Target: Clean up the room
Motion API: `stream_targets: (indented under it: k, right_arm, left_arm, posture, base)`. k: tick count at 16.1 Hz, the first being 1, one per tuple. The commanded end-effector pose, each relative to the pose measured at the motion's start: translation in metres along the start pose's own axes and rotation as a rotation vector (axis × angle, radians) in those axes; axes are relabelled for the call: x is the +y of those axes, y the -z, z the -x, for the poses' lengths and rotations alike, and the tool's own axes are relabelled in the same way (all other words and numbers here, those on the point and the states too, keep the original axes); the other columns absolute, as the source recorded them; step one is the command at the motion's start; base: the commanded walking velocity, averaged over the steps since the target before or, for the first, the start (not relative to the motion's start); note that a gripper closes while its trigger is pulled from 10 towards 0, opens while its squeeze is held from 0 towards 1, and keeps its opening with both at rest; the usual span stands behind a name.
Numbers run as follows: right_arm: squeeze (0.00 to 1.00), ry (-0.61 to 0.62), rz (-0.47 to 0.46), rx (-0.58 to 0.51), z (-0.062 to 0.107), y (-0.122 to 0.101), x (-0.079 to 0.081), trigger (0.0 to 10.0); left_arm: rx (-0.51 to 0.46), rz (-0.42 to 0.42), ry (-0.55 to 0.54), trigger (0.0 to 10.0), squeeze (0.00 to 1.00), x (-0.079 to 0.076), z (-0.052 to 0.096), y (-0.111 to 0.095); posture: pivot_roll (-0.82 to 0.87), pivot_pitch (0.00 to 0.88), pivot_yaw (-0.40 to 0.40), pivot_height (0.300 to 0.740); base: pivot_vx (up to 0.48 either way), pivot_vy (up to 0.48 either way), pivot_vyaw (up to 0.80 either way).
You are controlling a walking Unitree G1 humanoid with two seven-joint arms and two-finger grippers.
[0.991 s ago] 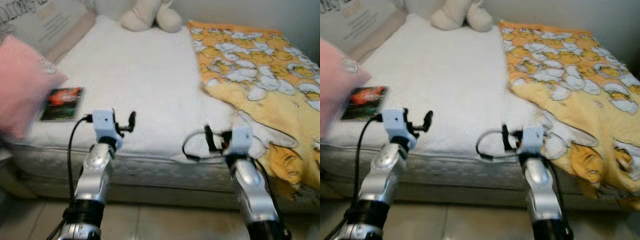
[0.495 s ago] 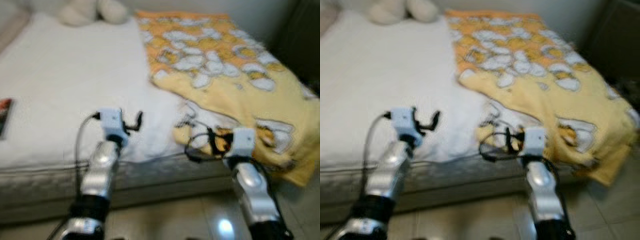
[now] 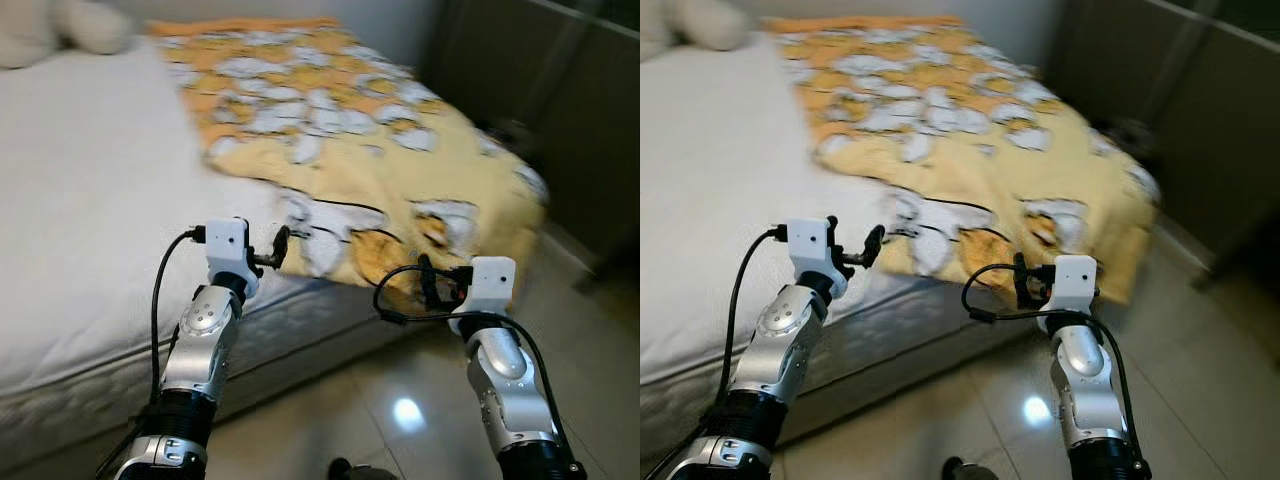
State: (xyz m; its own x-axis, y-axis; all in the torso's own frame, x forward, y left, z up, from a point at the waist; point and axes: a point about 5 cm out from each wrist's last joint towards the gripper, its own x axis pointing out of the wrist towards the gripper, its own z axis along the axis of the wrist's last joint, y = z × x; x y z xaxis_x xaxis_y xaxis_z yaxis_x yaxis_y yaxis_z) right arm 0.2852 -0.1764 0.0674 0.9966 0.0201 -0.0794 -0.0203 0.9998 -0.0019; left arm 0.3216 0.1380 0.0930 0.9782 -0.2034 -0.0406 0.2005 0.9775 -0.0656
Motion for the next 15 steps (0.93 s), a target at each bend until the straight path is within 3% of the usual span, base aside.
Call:
stream_targets:
  k: [1, 3, 15]
  right_arm:
    - [0.0, 0.016, -0.011, -0.028, -0.0021, -0.005, -0.0023, 10.0]
    - [0.0, 0.02, -0.032, -0.043, -0.0008, -0.0058, -0.0034, 10.0]
    - [0.0, 0.026, -0.038, -0.042, 0.0021, -0.0031, -0.0026, 10.0]
  left_arm:
    - [-0.008, -0.023, 0.023, 10.0, 0.0, -0.0034, -0.0054, -0.0052]
    - [-0.004, -0.051, 0.034, 10.0, 0.0, -0.0049, -0.0061, -0.0048]
    - [0.002, -0.049, 0.048, 10.0, 0.0, -0.0076, -0.0085, -0.0048]
  posture:
    - [-0.03, 0.0, -0.038, 0.74]
    - [-0.03, 0.0, -0.035, 0.74]
    - [-0.04, 0.0, -0.023, 0.74]
  base:
    - [0.0, 0.255, -0.63]
    - [0.202, 0.293, -0.64]
    - [0.438, 0.0, -0.64]
